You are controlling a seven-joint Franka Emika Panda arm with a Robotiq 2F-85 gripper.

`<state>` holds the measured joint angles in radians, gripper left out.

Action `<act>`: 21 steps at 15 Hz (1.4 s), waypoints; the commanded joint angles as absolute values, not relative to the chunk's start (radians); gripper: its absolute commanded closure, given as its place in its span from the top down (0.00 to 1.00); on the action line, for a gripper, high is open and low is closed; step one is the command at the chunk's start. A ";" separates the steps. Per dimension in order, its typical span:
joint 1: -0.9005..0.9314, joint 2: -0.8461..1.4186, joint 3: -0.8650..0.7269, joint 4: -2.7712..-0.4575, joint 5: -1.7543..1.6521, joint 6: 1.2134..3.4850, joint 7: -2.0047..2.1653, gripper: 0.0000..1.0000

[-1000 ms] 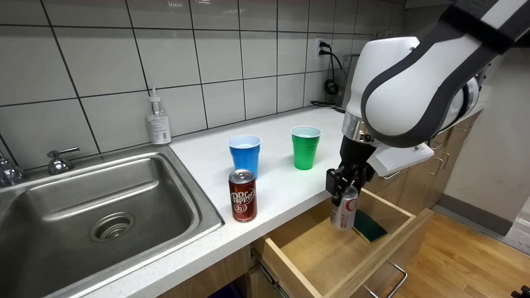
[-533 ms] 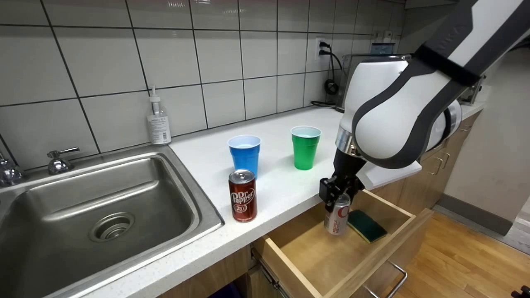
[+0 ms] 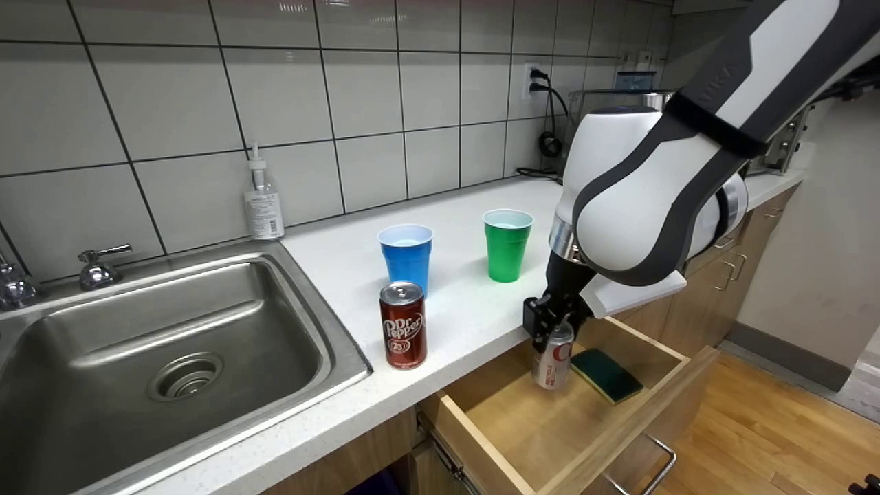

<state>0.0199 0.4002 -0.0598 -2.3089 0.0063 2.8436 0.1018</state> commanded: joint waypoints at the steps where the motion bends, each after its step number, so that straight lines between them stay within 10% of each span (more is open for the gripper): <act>1: 0.032 0.413 -0.067 -2.296 0.005 2.855 0.127 0.38; 21: 0.041 0.389 -0.098 -2.411 -0.005 2.885 0.130 0.38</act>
<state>0.0247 0.4219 -0.0750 -2.3890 0.0068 2.8798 0.1022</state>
